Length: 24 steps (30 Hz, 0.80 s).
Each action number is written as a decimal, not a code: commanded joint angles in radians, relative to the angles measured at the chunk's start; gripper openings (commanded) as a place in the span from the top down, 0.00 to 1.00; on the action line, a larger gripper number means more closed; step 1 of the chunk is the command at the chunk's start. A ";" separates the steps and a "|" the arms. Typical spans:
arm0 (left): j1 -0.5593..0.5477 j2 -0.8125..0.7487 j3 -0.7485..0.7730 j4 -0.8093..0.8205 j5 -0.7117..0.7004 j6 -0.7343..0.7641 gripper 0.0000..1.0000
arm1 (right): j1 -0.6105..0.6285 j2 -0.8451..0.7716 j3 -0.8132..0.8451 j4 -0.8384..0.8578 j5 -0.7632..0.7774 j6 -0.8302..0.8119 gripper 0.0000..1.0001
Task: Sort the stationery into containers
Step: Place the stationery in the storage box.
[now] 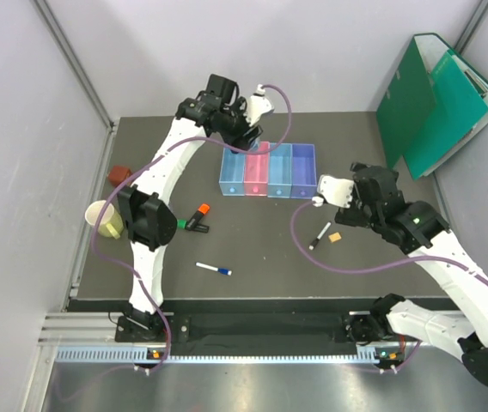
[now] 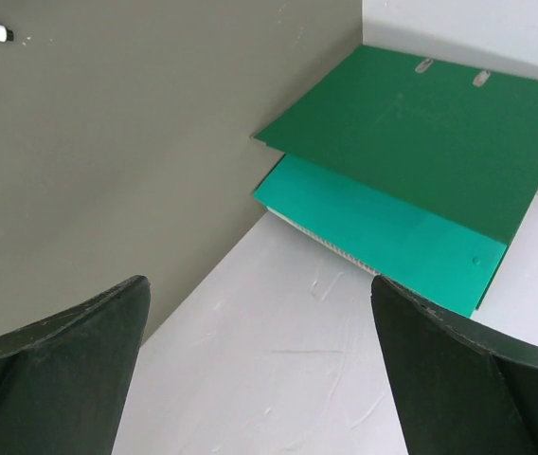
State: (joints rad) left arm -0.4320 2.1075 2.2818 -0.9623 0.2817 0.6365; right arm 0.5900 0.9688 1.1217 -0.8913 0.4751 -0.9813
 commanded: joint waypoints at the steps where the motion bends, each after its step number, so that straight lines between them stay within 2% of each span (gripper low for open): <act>1: -0.007 0.011 0.044 0.036 0.005 0.074 1.00 | -0.035 -0.039 0.036 -0.006 -0.013 0.039 0.00; 12: -0.002 0.039 -0.010 0.080 -0.062 0.135 1.00 | -0.064 -0.082 -0.043 0.038 -0.032 0.053 0.00; 24: 0.078 0.088 -0.058 0.123 -0.090 0.183 1.00 | -0.065 -0.093 -0.063 0.058 -0.044 0.064 0.00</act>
State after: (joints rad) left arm -0.3740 2.1811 2.2265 -0.9211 0.2031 0.7818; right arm 0.5335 0.8928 1.0653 -0.8715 0.4450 -0.9394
